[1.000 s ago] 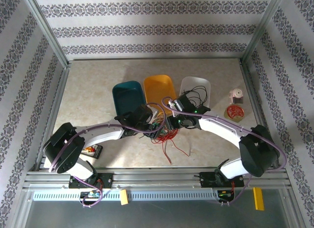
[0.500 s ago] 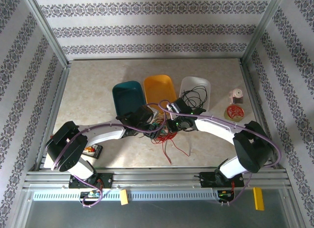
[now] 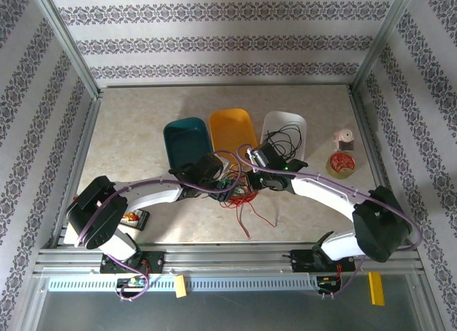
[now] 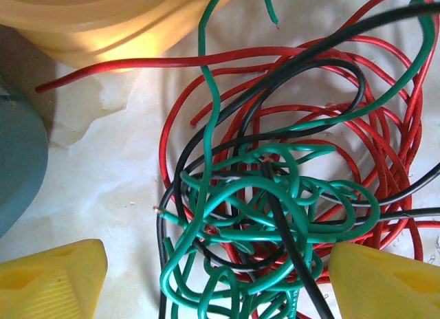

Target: Untangle the cables

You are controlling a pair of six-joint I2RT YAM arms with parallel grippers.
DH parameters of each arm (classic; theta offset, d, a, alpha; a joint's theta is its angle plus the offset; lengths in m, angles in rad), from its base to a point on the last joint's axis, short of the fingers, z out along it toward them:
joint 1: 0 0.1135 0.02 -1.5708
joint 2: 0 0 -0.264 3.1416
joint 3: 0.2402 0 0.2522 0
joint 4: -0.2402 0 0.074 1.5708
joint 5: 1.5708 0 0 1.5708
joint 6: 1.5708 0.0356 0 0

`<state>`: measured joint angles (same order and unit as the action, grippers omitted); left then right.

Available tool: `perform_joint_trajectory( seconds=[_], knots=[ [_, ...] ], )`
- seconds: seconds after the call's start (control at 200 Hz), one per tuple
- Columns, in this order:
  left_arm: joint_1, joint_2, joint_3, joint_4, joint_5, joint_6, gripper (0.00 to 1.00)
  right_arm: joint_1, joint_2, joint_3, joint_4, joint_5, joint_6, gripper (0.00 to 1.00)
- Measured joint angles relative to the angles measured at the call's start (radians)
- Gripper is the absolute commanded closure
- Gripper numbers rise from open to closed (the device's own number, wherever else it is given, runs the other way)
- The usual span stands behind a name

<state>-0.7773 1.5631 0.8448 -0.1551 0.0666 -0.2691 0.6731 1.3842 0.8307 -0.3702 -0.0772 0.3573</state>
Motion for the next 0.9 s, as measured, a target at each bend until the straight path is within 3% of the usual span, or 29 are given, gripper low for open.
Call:
perform_joint_trajectory(
  seconds=[0.54, 0.9],
  knots=[
    [-0.001, 0.027, -0.001, -0.013, 0.008, 0.0, 0.16, 0.006, -0.145, -0.054, 0.02, 0.14, 0.003, 1.0],
    [-0.003, 0.031, -0.001, -0.018, 0.008, 0.0, 0.16, 0.011, -0.149, -0.069, 0.024, 0.148, 0.003, 0.99]
  ],
)
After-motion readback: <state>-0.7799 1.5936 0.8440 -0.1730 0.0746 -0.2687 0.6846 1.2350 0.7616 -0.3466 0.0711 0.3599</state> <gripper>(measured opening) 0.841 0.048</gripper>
